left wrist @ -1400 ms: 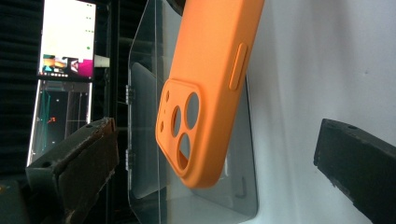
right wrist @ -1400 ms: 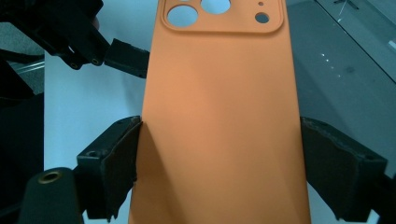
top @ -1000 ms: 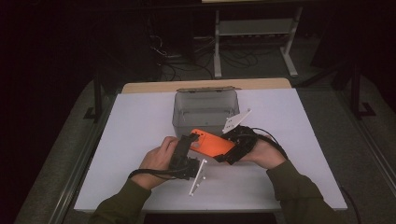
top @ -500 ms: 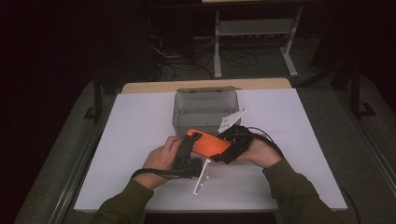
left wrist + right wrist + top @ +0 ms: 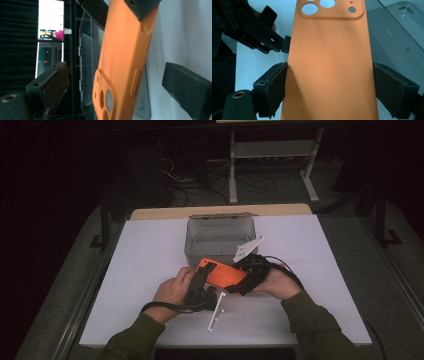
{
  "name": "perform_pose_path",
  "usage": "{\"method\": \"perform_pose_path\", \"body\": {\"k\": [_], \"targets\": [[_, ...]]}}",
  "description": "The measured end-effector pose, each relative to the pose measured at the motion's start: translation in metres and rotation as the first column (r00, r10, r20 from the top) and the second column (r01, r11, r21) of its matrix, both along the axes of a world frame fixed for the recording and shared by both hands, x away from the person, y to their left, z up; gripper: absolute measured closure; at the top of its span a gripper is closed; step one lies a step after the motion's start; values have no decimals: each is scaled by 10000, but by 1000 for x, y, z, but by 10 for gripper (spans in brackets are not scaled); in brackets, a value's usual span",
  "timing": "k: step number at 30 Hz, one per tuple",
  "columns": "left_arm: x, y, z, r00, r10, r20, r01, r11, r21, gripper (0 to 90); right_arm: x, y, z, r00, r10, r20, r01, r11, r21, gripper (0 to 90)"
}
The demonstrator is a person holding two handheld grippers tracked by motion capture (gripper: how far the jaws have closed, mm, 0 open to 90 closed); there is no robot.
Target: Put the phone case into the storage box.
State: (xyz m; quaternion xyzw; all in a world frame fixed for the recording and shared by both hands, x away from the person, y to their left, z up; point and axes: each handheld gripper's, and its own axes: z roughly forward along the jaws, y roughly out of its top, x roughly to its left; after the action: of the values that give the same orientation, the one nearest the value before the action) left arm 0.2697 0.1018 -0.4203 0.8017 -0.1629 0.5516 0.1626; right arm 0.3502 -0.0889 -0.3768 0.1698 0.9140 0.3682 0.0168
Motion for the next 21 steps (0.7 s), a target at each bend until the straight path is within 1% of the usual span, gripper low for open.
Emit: {"method": "perform_pose_path", "body": {"k": [2,5,6,13,21], "targets": [[-1,0,-1,10000,-27,39,27,10000,-20,80,0,0,0,10000,-19,6,19,10000,43,156],[-3,-1,-3,9998,-75,178,74,10000,20,125,0,0,0,10000,-39,-18,39,10000,37,156],[-3,-2,-4,9996,-76,266,75,9999,69,129,0,0,0,10000,-22,8,22,10000,22,156],[-4,-2,-5,9992,-45,402,44,10000,26,155,0,0,1,10000,-71,-10,71,10000,67,156],[-6,-3,-7,9976,-194,662,189,9998,92,254,0,0,1,10000,-87,-39,87,9999,97,157]]}}
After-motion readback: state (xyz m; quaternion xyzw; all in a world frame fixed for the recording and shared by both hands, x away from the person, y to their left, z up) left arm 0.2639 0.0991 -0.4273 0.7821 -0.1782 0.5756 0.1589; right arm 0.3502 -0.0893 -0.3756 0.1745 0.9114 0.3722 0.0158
